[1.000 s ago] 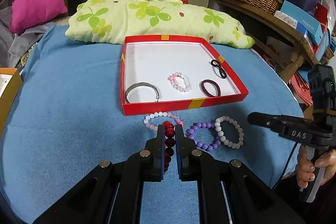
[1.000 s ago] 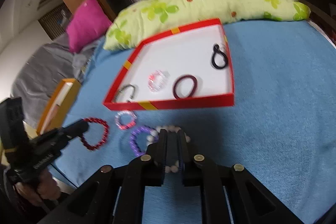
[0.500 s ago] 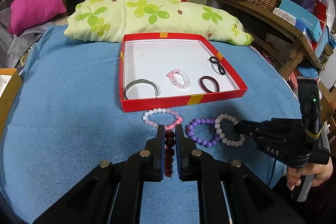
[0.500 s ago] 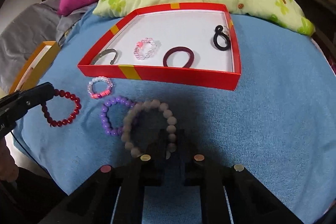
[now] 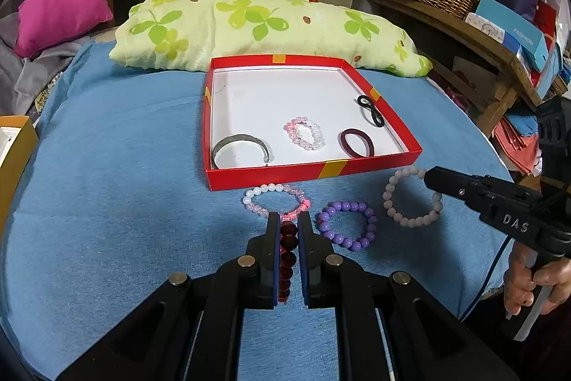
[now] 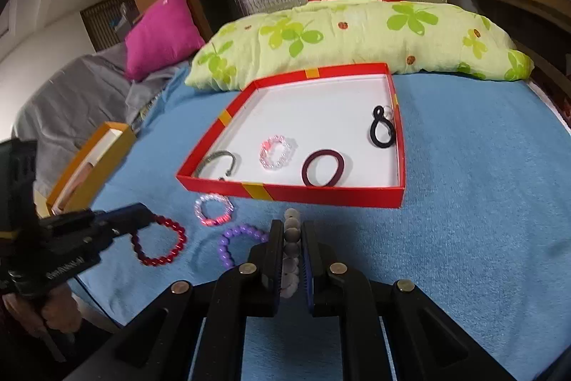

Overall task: Organize jewelry
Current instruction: 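Lift the white bead bracelet with the right gripper while the left holds the red bead bracelet, then carry both bracelets into the red box and open both grippers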

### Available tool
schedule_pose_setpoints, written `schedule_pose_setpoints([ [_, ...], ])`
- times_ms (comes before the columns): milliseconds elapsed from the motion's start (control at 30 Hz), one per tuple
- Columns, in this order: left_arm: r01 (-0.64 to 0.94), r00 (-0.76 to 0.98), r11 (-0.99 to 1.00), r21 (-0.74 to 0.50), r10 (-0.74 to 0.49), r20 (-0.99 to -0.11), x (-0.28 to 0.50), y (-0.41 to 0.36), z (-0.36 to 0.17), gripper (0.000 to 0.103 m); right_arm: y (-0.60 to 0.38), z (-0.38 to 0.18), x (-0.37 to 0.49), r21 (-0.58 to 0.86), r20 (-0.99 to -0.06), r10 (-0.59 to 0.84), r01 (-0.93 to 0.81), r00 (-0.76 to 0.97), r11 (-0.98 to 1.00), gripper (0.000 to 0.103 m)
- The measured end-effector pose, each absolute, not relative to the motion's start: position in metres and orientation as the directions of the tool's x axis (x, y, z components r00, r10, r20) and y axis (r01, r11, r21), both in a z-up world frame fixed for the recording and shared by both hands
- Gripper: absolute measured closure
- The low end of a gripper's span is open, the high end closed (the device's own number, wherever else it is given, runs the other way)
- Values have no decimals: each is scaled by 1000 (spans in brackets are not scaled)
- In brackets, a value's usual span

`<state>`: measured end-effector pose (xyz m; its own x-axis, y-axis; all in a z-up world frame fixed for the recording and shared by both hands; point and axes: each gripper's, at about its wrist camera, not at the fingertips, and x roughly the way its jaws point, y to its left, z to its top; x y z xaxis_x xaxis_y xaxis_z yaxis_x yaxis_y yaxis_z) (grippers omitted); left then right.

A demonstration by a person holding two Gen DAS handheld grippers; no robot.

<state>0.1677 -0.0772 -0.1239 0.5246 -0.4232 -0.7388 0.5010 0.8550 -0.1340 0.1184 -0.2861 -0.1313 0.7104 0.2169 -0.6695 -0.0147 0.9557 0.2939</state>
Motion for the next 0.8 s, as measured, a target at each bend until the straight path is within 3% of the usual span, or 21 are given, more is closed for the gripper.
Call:
schedule_pose_setpoints([
  [800,511,571,847,-149,-464,-677,171,-89,-104,93,-293,-103,116,385,-553,252,-24,794,923,92],
])
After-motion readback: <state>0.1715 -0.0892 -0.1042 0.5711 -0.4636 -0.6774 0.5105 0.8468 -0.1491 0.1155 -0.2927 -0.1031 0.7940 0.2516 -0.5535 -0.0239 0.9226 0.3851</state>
